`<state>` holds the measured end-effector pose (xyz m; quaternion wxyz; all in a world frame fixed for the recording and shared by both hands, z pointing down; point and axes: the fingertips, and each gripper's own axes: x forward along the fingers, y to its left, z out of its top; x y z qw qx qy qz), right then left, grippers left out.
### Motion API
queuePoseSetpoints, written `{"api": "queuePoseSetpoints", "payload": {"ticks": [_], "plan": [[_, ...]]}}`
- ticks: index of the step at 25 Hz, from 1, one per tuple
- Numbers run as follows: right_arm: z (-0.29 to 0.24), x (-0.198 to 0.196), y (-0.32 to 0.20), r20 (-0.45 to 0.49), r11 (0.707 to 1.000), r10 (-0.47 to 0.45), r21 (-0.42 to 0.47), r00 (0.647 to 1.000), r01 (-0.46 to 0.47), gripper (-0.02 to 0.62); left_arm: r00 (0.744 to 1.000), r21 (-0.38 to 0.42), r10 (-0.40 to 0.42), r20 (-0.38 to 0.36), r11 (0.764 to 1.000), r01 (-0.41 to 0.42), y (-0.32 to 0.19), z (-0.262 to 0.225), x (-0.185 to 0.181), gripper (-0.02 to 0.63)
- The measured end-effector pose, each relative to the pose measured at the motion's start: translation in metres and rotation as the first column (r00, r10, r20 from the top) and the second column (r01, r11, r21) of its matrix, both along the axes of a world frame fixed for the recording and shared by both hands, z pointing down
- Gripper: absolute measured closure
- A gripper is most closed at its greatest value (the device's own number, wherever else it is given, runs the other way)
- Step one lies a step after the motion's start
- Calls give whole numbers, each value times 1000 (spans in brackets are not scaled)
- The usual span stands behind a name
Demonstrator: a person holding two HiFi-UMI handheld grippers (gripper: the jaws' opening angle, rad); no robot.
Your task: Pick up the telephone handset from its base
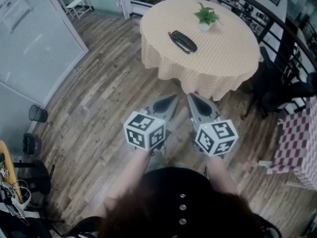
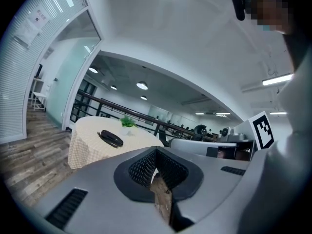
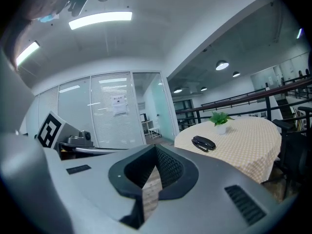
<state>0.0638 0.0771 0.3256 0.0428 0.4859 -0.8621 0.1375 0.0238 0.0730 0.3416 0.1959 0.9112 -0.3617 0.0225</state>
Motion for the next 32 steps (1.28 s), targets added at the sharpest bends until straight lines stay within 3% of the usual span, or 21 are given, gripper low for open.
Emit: {"api": "queuePoseSetpoints", "payload": {"ticks": [14, 32], "plan": [[1, -33, -131, -12, 998, 61, -5, 998, -62, 586, 997, 24, 70, 18, 997, -70, -133, -6, -28, 600], [20, -32, -194, -31, 994, 83, -65, 996, -85, 586, 993, -26, 120, 19, 993, -119, -196, 14, -22, 600]]}}
